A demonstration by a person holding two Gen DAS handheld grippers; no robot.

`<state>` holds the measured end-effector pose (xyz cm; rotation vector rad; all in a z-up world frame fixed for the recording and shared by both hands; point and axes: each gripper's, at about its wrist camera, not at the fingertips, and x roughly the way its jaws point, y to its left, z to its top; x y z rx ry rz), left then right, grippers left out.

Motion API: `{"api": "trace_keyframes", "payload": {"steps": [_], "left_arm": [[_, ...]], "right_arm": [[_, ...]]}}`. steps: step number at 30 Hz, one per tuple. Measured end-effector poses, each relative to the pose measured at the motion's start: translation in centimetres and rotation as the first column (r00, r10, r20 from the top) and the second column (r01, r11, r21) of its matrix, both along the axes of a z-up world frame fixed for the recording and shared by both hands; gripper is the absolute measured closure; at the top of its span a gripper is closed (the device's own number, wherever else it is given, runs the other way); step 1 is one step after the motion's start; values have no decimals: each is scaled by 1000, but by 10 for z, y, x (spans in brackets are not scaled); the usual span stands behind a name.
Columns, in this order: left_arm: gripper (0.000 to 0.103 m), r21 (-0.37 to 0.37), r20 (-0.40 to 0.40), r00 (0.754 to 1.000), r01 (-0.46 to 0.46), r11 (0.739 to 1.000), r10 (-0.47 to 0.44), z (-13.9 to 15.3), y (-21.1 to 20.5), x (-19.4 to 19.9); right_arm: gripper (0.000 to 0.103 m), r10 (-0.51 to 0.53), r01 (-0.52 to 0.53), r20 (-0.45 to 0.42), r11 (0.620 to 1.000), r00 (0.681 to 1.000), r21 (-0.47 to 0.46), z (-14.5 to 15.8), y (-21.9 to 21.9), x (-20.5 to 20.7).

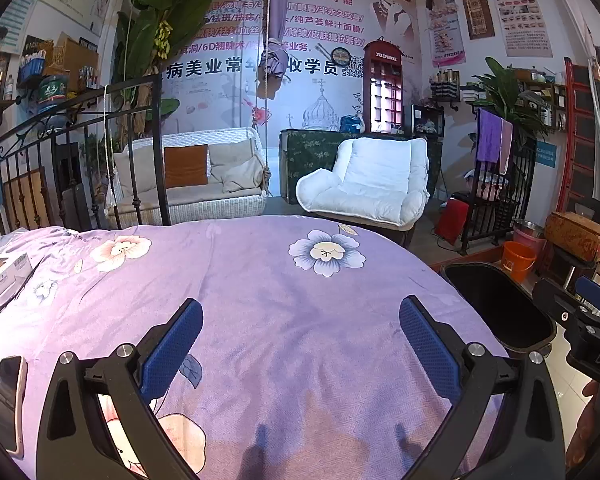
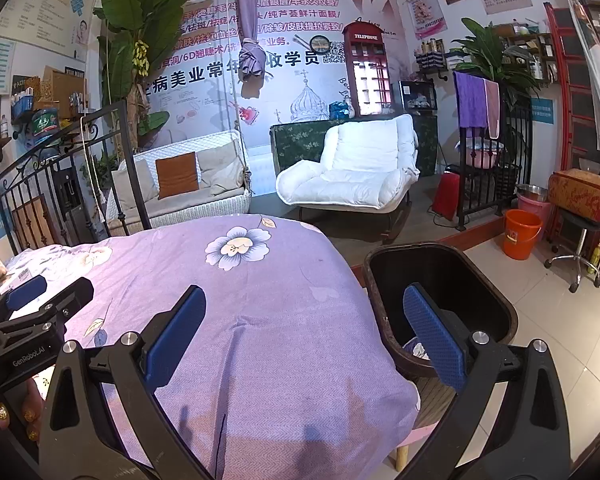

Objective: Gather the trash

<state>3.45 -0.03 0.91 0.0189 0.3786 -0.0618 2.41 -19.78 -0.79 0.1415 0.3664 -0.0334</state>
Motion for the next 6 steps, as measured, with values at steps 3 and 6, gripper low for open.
{"api": "trace_keyframes", "payload": {"steps": [3,6], "left_arm": [[5,0,-1,1000,0,1000,0,0,0,0],[5,1,-2,1000,0,1000,0,0,-1,-1]], "right_arm": [[5,1,-1,0,1000,1000,-1,-1,3,1],[5,2,-2,-2,1000,1000,-1,-2,4,2]]}}
